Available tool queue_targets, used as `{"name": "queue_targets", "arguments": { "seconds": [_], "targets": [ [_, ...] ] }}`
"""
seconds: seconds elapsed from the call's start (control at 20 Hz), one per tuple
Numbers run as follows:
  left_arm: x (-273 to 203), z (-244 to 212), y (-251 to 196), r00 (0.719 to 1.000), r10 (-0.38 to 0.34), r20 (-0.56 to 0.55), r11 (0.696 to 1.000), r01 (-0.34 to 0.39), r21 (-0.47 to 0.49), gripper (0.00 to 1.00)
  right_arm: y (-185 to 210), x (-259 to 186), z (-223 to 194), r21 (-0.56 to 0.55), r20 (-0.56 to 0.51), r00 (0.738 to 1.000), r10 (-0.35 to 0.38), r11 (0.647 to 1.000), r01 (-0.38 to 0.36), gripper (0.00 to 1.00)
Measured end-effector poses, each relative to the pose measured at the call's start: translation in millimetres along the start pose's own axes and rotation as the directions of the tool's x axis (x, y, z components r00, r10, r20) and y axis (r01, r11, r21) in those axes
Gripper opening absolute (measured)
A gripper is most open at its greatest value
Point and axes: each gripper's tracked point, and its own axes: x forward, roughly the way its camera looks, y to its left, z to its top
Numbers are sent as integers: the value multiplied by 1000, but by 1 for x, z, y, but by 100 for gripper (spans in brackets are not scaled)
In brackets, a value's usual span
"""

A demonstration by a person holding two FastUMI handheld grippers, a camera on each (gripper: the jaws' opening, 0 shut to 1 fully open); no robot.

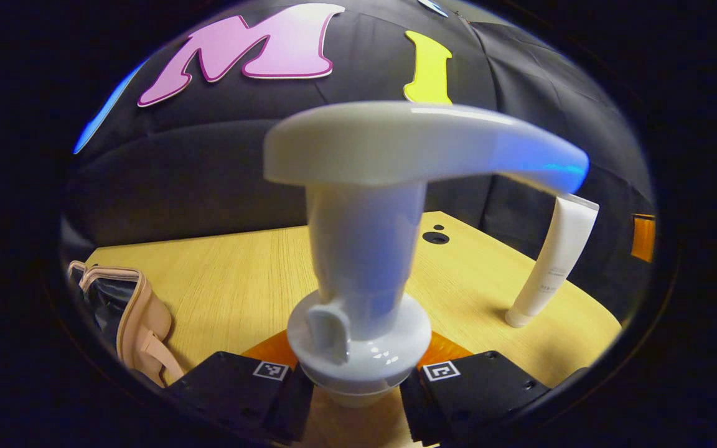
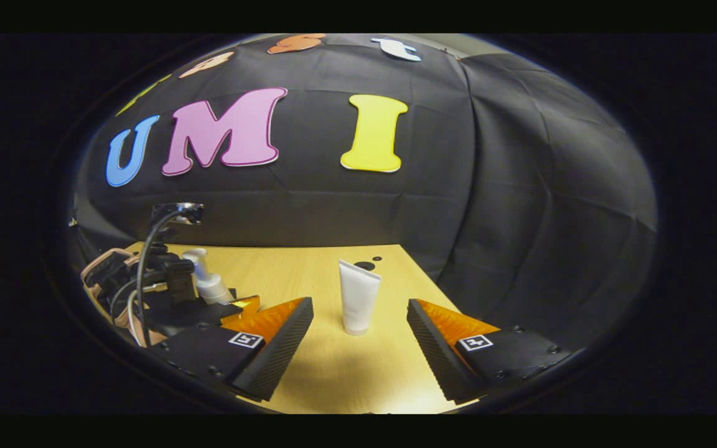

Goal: First open the suitcase, pack the skin care products into it, and then close the suitcase.

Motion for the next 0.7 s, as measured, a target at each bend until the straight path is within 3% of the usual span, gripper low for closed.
{"name": "queue_targets", "arguments": {
  "seconds": [0.25, 0.45, 0.7],
  "targets": [
    [-50, 42, 13, 995, 13, 98, 1000, -12, -11, 63, 10, 50, -28, -52, -51, 999, 2, 999, -4, 98],
    [-107, 63, 10, 995, -27, 101, 999, 31, -36, 63, 3, 99, -53, -11, -86, 993, -75, 997, 74, 97],
    [-153, 71, 21, 996, -28, 89, 999, 32, -34, 63, -8, 132, -80, 24, -141, 979, -146, 988, 150, 97]
  ]
}}
